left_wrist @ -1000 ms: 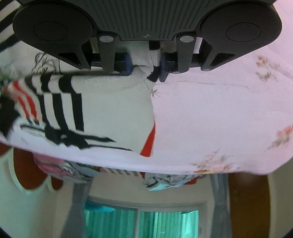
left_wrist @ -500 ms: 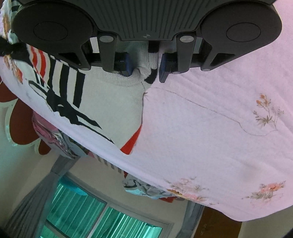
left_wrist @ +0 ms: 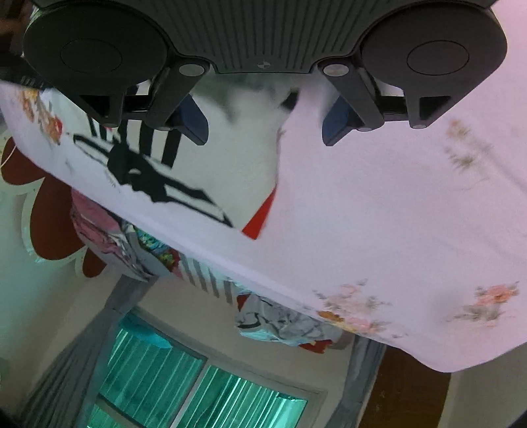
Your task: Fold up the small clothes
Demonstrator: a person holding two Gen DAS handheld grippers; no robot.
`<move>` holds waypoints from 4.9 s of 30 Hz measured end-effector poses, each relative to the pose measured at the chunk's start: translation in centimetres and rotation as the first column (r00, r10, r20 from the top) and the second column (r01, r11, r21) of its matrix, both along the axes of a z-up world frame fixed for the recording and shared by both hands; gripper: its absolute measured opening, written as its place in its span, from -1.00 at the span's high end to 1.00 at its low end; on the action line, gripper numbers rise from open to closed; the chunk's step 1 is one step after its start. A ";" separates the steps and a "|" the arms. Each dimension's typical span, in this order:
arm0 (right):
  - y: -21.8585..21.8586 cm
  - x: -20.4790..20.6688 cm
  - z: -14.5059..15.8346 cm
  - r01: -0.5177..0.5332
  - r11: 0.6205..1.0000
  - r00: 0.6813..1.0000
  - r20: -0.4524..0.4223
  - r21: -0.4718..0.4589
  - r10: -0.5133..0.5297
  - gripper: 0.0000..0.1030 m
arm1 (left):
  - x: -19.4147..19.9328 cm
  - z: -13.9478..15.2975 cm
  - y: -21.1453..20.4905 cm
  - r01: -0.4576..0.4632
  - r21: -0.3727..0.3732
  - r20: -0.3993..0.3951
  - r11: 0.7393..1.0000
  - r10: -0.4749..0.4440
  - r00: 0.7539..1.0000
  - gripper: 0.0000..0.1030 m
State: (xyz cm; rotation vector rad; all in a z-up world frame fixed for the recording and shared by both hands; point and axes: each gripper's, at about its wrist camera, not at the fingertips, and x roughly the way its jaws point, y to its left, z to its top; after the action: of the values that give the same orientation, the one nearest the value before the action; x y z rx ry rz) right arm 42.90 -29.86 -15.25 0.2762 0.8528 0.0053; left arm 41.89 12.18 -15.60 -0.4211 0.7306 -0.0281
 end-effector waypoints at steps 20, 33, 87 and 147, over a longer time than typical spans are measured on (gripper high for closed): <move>2.1 1.0 1.2 -0.068 0.985 0.985 0.147 -0.162 0.092 0.87 | 11.0 -4.4 -1.4 -0.029 0.085 -0.011 0.996 0.030 0.999 0.63; 1.3 0.0 2.0 -0.033 0.992 0.986 0.157 -0.125 0.052 0.59 | 7.4 -1.3 -2.0 -0.018 0.106 0.049 0.994 0.013 0.999 0.63; 11.4 -5.2 1.6 -0.092 0.968 0.995 0.010 -0.232 0.097 0.34 | 1.2 -1.1 -8.9 0.352 0.128 -0.048 0.927 -0.349 0.936 0.03; 5.6 -12.3 -1.2 -0.176 0.938 0.984 -0.036 -0.300 0.173 0.20 | -10.1 -1.9 -11.4 0.345 0.324 -0.135 0.881 -0.318 0.938 -0.15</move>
State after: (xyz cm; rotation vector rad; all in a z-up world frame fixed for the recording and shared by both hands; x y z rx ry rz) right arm 30.57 -24.29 -16.45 -0.0882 0.8717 0.0393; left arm 31.77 0.77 -17.47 0.0434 0.8612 -0.2056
